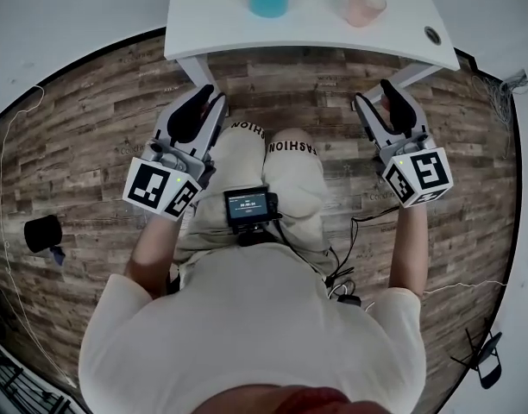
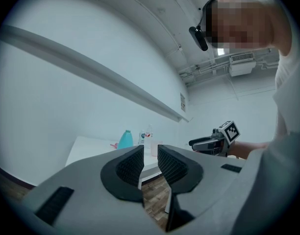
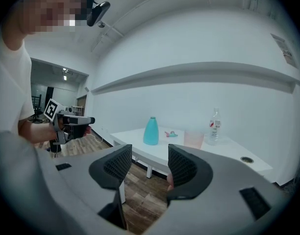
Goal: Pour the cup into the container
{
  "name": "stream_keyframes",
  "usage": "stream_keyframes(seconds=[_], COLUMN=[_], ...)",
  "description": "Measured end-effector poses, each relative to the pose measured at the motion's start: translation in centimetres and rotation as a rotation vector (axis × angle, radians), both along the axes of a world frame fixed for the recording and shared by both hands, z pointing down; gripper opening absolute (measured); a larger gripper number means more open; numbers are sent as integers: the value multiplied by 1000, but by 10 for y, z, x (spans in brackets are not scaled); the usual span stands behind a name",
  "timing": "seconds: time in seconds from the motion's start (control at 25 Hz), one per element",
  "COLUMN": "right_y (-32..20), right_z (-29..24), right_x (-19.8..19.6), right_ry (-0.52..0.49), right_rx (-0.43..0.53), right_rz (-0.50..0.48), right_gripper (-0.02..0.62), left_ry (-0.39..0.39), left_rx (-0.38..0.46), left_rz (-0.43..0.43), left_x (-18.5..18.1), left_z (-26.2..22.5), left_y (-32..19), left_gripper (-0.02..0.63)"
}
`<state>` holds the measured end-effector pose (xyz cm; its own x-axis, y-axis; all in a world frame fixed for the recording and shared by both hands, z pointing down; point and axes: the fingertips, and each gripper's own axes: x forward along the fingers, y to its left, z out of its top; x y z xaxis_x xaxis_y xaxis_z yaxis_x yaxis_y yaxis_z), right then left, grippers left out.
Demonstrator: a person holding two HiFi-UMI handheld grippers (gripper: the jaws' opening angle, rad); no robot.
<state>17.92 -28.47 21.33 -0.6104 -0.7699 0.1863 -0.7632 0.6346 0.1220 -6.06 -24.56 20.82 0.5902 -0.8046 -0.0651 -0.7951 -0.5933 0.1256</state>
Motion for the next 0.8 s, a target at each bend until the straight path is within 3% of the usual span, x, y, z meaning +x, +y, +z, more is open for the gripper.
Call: stream_keyframes(seconds=[0.8], right_y=[-70], right_z=[-6], right_x=[16], right_ry=[67], right_rx=[-12], right_rz=[38], right_gripper=[215], left_ry=[-35], left_rx=[29], left_rz=[-15], left_x=[-7], left_z=[-11], left_y=[-37], left_gripper=[98])
